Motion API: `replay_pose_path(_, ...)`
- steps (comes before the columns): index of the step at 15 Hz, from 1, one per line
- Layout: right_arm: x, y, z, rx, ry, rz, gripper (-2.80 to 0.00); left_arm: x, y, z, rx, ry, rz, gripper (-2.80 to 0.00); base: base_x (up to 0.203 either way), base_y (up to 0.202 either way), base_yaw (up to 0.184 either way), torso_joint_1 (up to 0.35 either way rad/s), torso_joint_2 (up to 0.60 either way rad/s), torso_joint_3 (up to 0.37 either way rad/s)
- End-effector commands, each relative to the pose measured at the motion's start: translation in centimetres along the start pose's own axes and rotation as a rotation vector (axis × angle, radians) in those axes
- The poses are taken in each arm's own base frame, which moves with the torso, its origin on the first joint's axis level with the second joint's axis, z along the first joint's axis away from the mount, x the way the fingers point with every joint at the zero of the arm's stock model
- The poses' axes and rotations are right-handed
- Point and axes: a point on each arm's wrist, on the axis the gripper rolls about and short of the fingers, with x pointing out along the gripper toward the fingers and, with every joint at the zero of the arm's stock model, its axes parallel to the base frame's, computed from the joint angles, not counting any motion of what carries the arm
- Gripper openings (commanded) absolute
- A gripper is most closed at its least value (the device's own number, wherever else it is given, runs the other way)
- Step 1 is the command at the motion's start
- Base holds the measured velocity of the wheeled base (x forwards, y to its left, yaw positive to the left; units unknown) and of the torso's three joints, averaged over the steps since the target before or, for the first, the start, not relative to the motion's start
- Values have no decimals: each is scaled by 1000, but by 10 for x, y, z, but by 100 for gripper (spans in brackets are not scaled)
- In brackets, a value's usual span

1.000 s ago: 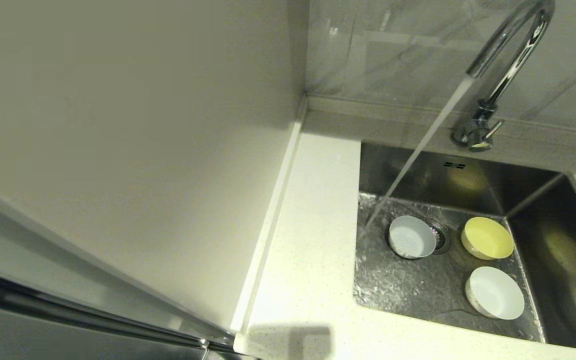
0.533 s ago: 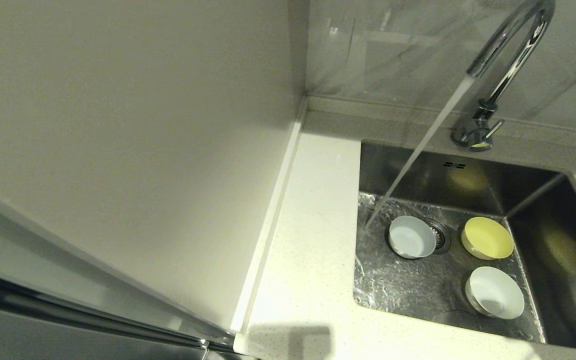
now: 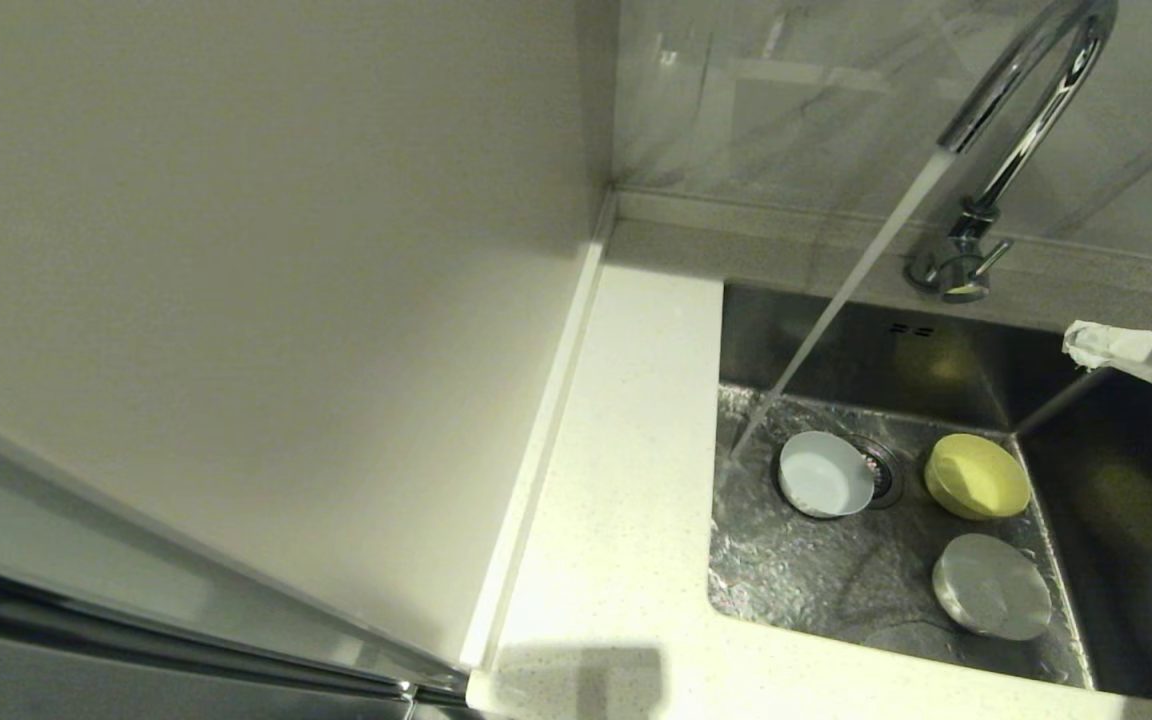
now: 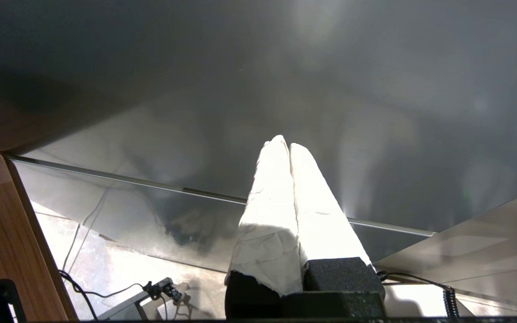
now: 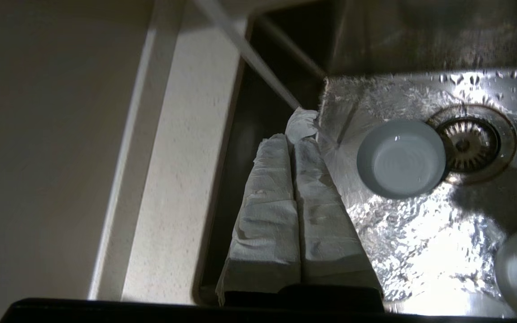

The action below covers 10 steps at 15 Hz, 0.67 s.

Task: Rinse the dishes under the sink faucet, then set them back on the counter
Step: Turn off the faucet

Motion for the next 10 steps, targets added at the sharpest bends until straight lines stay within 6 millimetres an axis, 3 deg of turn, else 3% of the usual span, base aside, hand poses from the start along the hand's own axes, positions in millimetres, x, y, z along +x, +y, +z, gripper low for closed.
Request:
replay_pose_path(1,9,-53,15,63,-24,102,-280,0,0,-1,0,3,-1,-280,0,0,0,0,0,0)
replay_pose_path(5,6,-84,28,134,-57,302,-280,0,0,-1,0,3,0,-280,0,0,0,0,0,0)
replay_pose_path(8,28,-106,6,157,-22,400,-280,0,0,-1,0,3,0,-280,0,0,0,0,0,0)
replay_pose_path(10,47,-103,-9,216,53,447,-280,0,0,-1,0,3,0,-280,0,0,0,0,0,0)
